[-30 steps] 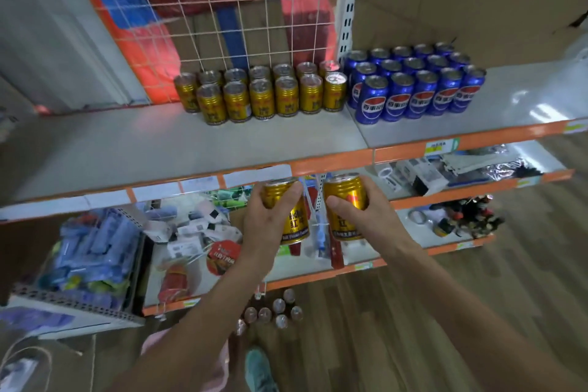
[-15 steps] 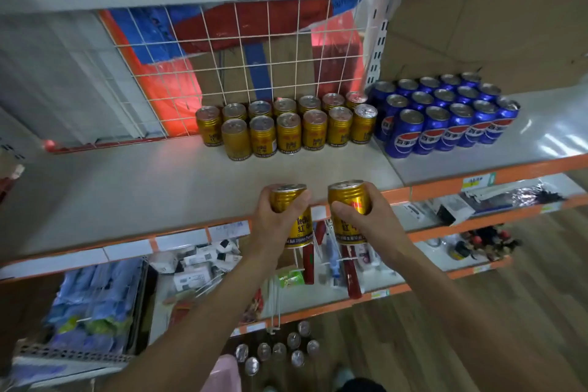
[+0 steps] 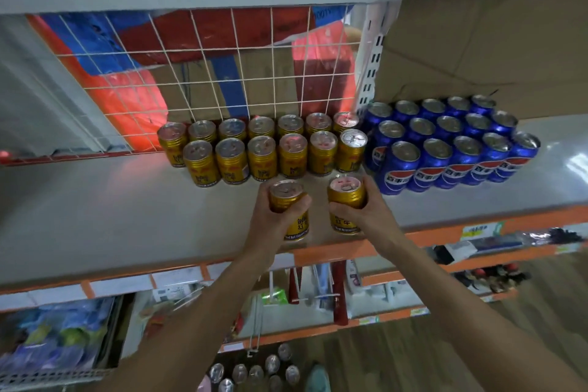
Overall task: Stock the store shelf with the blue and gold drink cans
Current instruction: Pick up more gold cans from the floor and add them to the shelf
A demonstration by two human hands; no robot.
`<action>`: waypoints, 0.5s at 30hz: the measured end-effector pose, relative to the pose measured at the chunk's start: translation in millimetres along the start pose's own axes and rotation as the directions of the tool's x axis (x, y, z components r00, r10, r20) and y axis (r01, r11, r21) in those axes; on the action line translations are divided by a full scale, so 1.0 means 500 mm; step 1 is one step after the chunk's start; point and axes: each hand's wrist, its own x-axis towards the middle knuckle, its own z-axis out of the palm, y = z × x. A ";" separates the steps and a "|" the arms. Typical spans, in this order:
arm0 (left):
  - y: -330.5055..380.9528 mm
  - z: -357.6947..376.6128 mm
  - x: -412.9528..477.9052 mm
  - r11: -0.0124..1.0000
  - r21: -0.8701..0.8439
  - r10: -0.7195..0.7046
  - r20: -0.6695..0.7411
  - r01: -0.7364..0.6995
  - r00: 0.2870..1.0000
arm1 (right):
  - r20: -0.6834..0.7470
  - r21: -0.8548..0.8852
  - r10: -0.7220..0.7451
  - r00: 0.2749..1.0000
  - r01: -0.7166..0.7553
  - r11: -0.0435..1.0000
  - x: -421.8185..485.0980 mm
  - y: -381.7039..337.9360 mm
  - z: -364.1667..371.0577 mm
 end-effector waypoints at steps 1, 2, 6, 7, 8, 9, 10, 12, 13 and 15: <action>-0.007 0.013 0.013 1.000 0.025 0.019 0.000 -0.019 1.000 | 0.001 -0.011 -0.011 1.000 0.011 1.000 0.013 0.007 -0.011; -0.015 0.026 0.024 0.998 0.060 0.036 0.001 -0.036 0.999 | 0.010 -0.025 -0.020 1.000 0.020 0.999 0.025 0.016 -0.021; -0.038 0.066 0.052 0.978 0.155 0.145 -0.012 -0.141 0.989 | 0.063 -0.035 -0.032 0.997 0.034 0.999 0.056 0.044 -0.053; -0.045 0.071 0.057 0.971 0.176 0.167 -0.013 -0.162 0.986 | 0.073 -0.038 -0.040 0.996 0.043 0.998 0.061 0.047 -0.058; -0.050 0.074 0.059 0.965 0.194 0.179 -0.006 -0.175 0.984 | 0.088 -0.046 -0.054 0.995 0.058 0.997 0.064 0.049 -0.063; -0.056 0.075 0.062 0.963 0.201 0.181 0.006 -0.179 0.983 | 0.104 -0.052 -0.069 0.992 0.075 0.996 0.066 0.051 -0.066; -0.061 0.075 0.063 0.965 0.197 0.173 0.021 -0.174 0.985 | 0.119 -0.061 -0.080 0.990 0.088 0.994 0.068 0.054 -0.069; -0.070 0.071 0.062 0.964 0.212 0.159 0.023 -0.161 0.987 | 0.136 -0.088 -0.088 0.987 0.100 0.991 0.068 0.060 -0.074; -0.070 0.069 0.059 0.958 0.236 0.163 0.023 -0.163 0.986 | 0.147 -0.110 -0.091 0.985 0.108 0.988 0.067 0.062 -0.076; -0.062 0.065 0.048 0.939 0.301 0.159 0.044 -0.165 0.986 | 0.174 -0.172 -0.110 0.978 0.141 0.975 0.062 0.062 -0.082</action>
